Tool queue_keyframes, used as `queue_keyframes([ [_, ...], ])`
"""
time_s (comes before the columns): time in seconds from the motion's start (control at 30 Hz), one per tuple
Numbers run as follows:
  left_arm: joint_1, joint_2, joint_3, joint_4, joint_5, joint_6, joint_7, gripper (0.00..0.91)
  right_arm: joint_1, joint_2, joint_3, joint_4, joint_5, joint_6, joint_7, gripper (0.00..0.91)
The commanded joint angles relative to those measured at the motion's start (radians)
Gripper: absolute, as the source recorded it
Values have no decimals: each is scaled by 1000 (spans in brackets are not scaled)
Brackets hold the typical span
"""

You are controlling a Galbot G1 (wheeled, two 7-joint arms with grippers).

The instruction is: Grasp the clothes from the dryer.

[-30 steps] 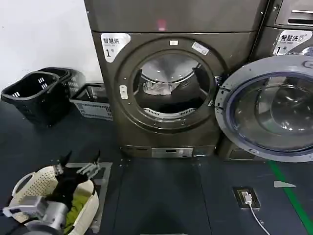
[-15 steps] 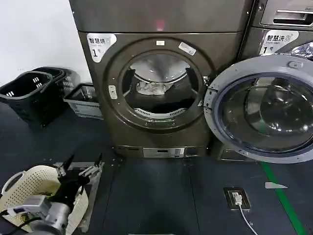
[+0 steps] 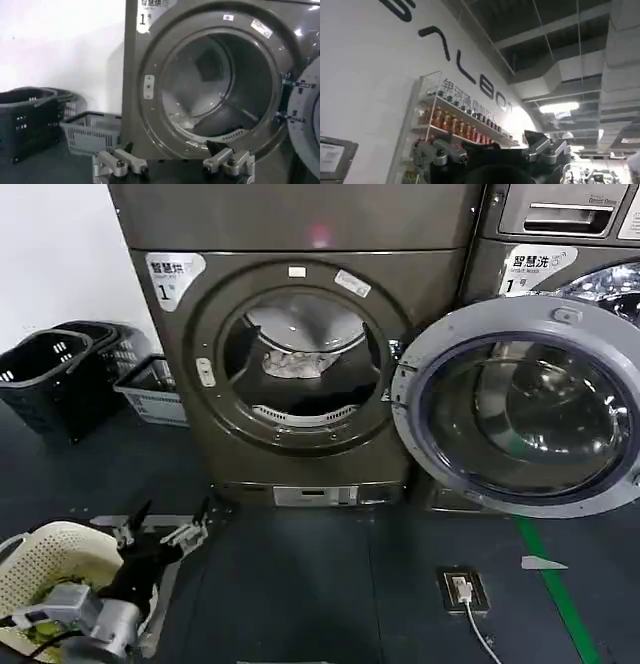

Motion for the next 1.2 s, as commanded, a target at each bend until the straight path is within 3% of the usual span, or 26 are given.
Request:
queue_keyframes([
  [0.03, -1, 0, 2, 3, 0, 0, 1, 907, 0, 1, -2, 2, -1, 1, -1, 907],
  [0.4, -3, -1, 8, 8, 4, -2, 3, 907, -1, 8, -3, 6, -6, 3, -5, 907],
  [0.57, -7, -1, 9, 7, 4, -3, 6, 907, -5, 7, -5, 3, 2, 59, -12, 907],
  [1.2, -51, 41, 24, 33, -10, -9, 25, 907, -46, 15, 27, 12, 11, 115, -39, 907],
])
